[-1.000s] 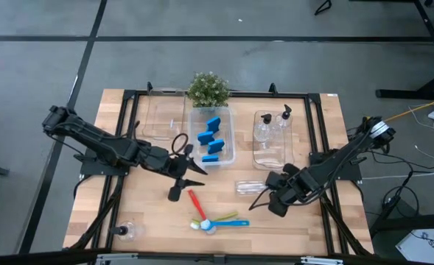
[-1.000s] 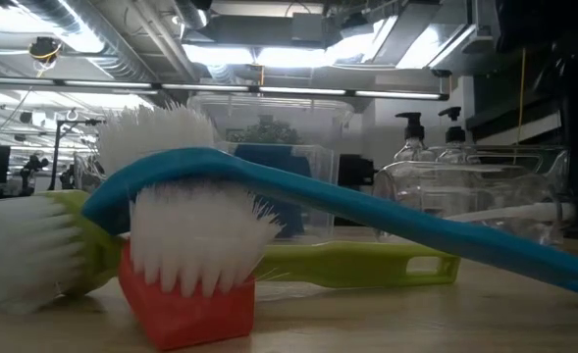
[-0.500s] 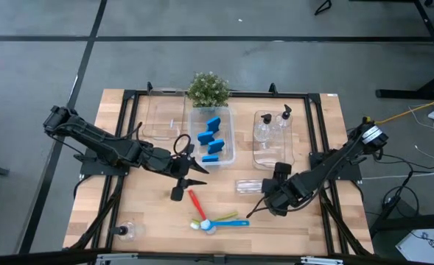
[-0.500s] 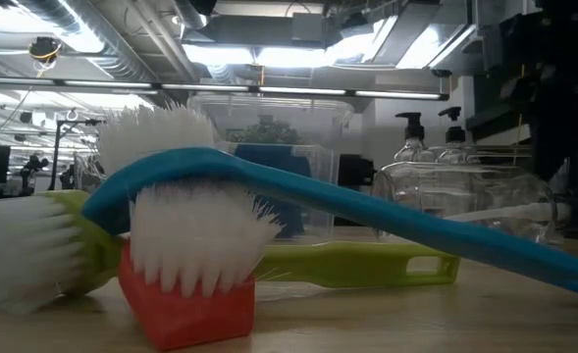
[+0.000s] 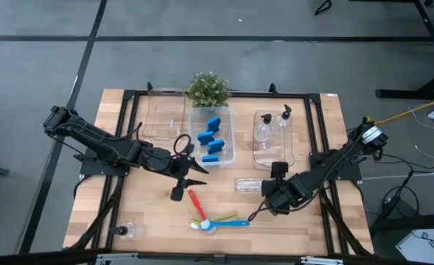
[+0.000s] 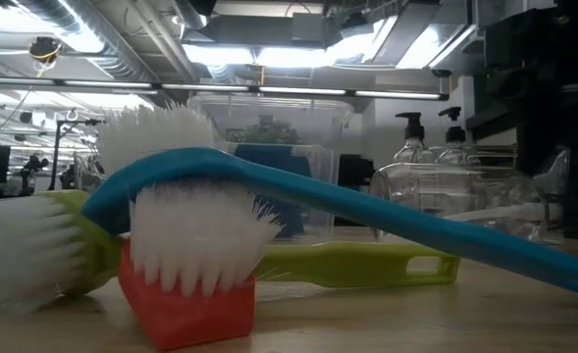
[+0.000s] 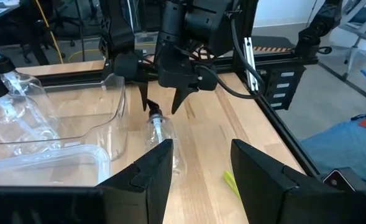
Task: Pick & Place Kitchen Sink Supplies
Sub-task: Put the transparent bottle into the right transparent bin
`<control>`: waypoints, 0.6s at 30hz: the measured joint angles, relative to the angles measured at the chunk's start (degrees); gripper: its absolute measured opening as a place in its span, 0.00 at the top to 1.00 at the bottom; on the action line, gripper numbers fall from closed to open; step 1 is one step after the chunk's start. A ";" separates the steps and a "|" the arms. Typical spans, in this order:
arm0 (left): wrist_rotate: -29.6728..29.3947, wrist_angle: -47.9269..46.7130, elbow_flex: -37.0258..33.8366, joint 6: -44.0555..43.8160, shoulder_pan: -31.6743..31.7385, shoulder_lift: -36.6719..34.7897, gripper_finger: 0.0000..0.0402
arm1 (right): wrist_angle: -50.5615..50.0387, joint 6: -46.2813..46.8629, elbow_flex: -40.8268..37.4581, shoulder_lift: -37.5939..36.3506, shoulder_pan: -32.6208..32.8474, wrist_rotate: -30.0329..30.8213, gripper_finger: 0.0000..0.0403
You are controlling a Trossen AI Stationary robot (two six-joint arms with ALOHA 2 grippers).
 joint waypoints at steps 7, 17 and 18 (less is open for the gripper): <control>0.09 -0.04 0.00 -0.50 0.00 0.00 0.61 | 2.58 0.23 -3.32 0.00 -0.11 0.59 0.30; 0.05 -0.04 0.00 -0.50 0.00 0.00 0.61 | 7.71 4.61 -8.31 0.00 -0.13 -0.65 0.33; -0.11 -0.04 0.00 -0.50 0.00 0.00 0.61 | 8.09 4.60 -8.31 0.00 -0.13 -0.66 0.35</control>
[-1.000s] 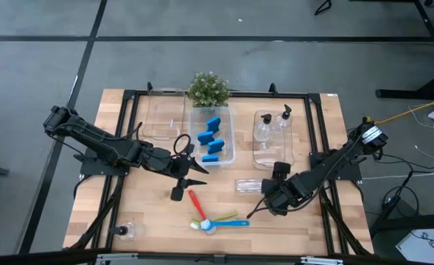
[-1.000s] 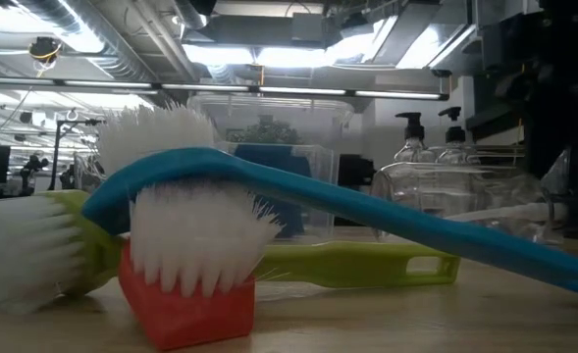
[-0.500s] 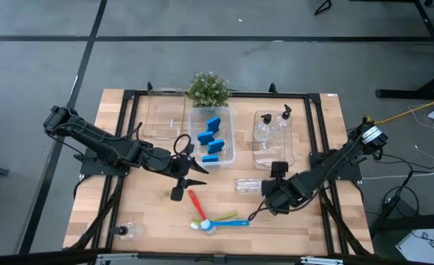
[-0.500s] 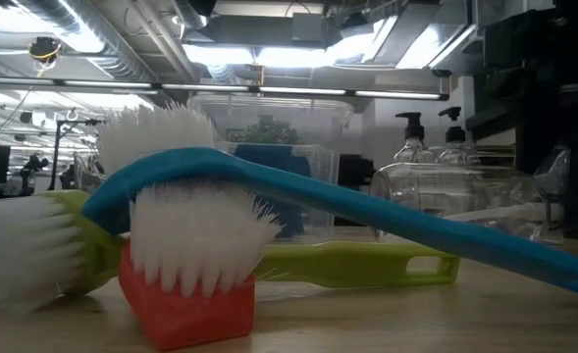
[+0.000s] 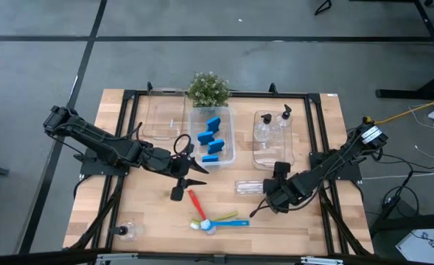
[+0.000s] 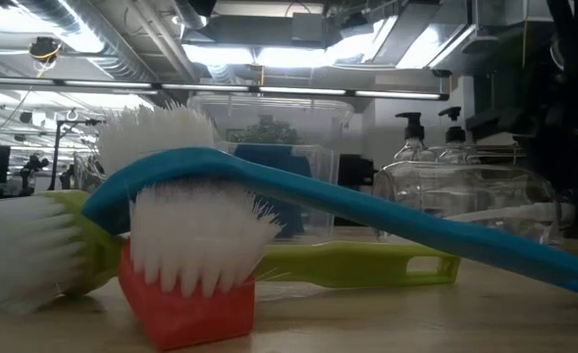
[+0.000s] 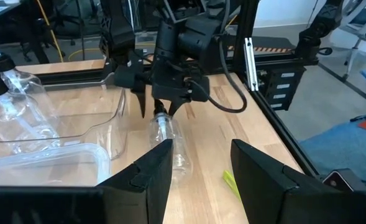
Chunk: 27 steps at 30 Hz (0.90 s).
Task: Pick & Place Kitchen Sink Supplies
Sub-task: Put the transparent bottle into the right transparent bin
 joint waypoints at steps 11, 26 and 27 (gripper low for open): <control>-2.41 0.02 0.00 -0.56 0.00 0.00 0.61 | 6.17 -1.59 0.00 0.00 0.00 -1.48 0.67; 2.28 0.02 -0.02 -7.82 0.54 0.00 0.51 | 2.45 -5.22 9.15 0.03 -0.62 -3.41 0.66; 3.46 0.02 -0.02 -9.08 0.72 0.00 0.48 | 1.45 -5.89 10.40 0.03 -0.87 -3.14 0.66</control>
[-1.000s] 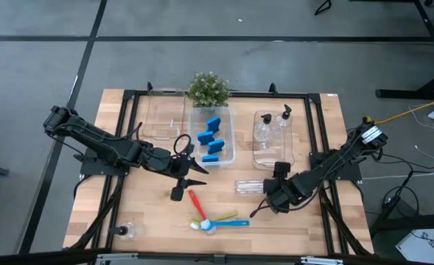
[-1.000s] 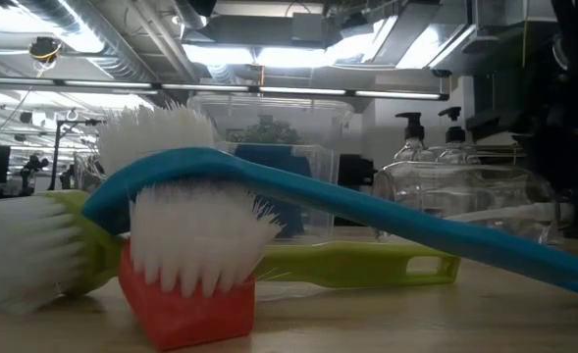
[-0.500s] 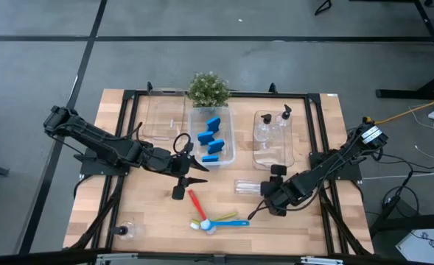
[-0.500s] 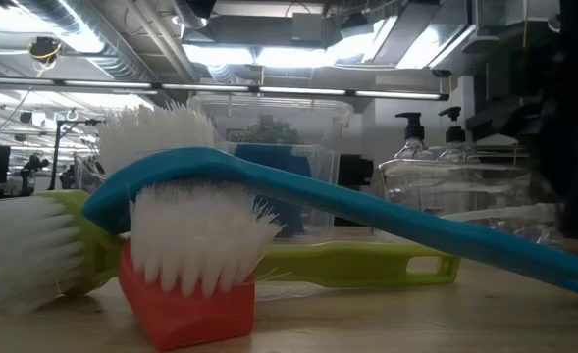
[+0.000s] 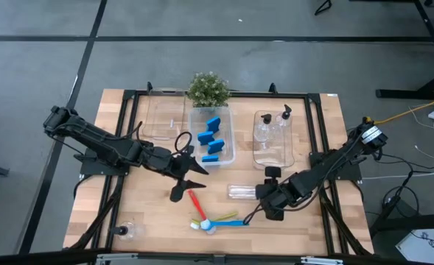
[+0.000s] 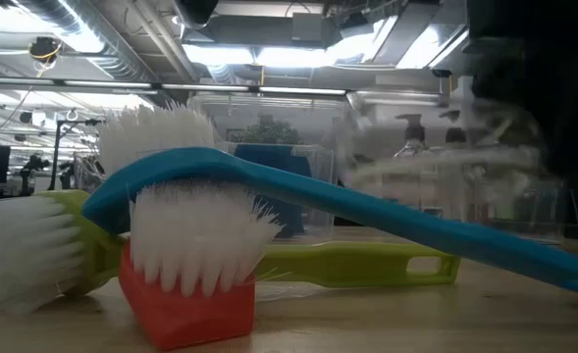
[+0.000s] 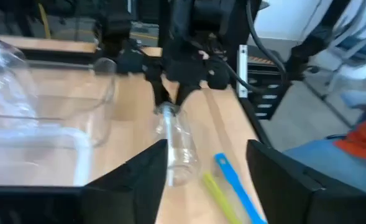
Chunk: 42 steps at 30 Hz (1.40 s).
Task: Pick & Place Kitchen Sink Supplies
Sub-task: Put the transparent bottle into the right transparent bin
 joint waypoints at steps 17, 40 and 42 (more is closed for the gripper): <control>-0.39 10.82 0.12 -5.47 0.31 5.58 0.17 | -7.69 -15.93 14.14 0.00 -6.02 0.28 0.66; 14.07 13.73 0.15 -44.32 7.95 5.86 0.11 | -6.61 -36.68 19.00 -0.03 -6.06 9.84 0.66; 15.40 13.55 0.15 -48.53 8.54 6.22 0.09 | -4.60 -39.62 19.00 -0.03 -5.99 9.83 0.66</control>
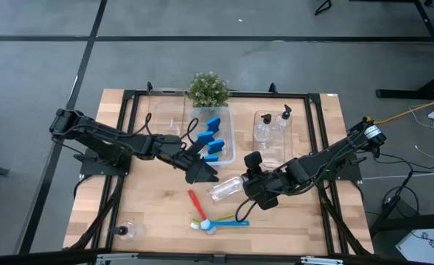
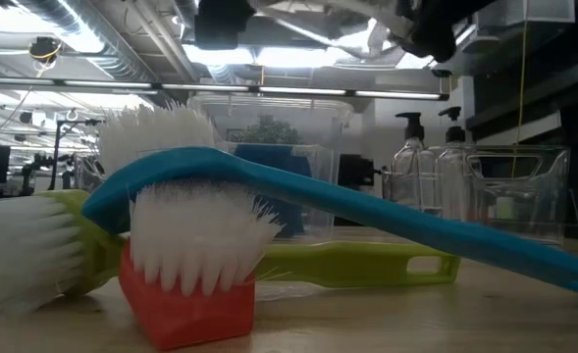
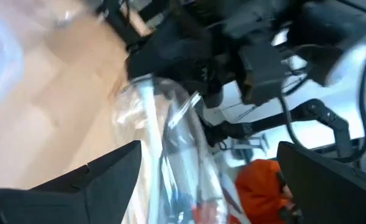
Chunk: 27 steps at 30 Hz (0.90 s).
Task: Pick & Place Kitchen Sink Supplies
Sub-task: Put the transparent bottle into the right transparent bin
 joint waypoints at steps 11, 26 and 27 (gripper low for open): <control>3.02 -0.03 0.00 -10.41 -3.54 2.46 0.07 | 11.64 -16.59 0.00 0.00 0.18 1.51 0.66; 4.17 2.64 -0.04 -14.55 -4.81 2.93 0.07 | 20.69 -34.34 0.04 3.90 -1.30 9.30 0.66; 4.20 1.95 -0.06 -14.82 -4.91 2.93 0.07 | 20.97 -34.88 0.02 4.30 -1.54 9.66 0.66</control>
